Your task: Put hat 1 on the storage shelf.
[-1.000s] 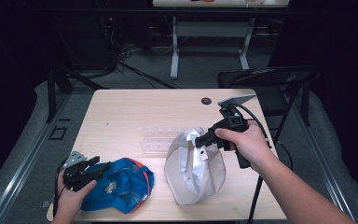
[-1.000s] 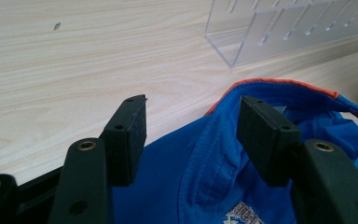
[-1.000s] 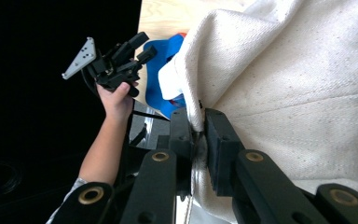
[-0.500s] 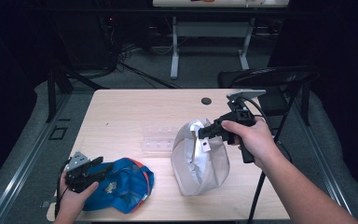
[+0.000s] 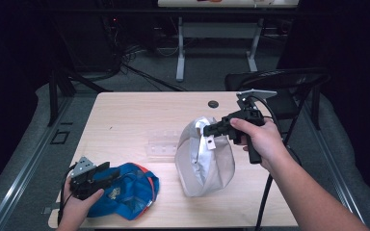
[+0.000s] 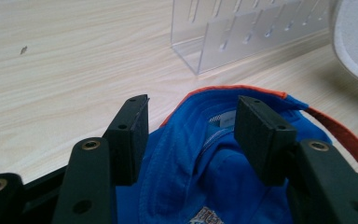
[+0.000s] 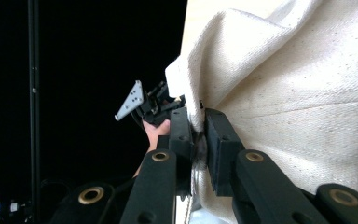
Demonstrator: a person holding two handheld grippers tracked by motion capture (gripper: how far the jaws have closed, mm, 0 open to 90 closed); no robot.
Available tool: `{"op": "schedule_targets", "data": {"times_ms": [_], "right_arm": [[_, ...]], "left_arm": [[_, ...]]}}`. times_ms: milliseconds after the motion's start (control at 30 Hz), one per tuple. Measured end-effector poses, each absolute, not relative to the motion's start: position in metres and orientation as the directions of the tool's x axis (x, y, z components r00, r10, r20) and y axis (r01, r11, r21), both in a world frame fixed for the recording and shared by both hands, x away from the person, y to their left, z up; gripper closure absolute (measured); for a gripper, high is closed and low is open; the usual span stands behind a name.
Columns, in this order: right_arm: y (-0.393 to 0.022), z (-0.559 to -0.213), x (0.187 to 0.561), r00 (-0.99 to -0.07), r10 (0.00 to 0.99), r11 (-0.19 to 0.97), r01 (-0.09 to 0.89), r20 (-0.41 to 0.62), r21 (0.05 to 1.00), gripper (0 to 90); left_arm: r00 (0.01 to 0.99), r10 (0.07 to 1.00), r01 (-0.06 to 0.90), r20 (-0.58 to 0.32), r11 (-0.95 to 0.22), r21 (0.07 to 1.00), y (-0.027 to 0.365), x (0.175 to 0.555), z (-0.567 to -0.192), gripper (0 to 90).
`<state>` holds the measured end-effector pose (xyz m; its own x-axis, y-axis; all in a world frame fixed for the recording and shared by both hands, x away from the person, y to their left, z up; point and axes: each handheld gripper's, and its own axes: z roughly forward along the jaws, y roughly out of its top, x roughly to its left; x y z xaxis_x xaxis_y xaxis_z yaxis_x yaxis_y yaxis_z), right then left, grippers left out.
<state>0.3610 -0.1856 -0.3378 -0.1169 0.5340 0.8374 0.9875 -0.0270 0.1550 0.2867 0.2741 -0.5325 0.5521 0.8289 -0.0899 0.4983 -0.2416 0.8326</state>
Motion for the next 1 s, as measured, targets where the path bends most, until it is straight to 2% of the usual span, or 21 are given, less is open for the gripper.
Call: {"op": "schedule_targets", "data": {"times_ms": [133,533,800,1000], "right_arm": [[-0.184,-0.333,0.362,-0.117,0.525,-0.045,0.985,0.843,0.164,82.2],[-0.171,-0.310,0.380,-0.139,0.487,-0.079,0.976,0.862,0.202,82.2],[-0.160,-0.301,0.390,-0.143,0.483,-0.096,0.972,0.864,0.215,82.2],[-0.155,-0.297,0.399,-0.143,0.483,-0.107,0.969,0.864,0.221,82.2]], "left_arm": [[0.566,0.820,0.485,-0.085,-0.249,0.838,0.268,0.284,-0.528,44.8],[0.713,0.701,0.334,-0.005,-0.334,0.882,0.213,0.267,-0.494,40.6],[0.766,0.642,0.292,0.027,-0.385,0.875,0.177,0.269,-0.487,39.6],[0.803,0.589,0.240,0.091,-0.459,0.855,0.147,0.270,-0.484,39.8]]}}
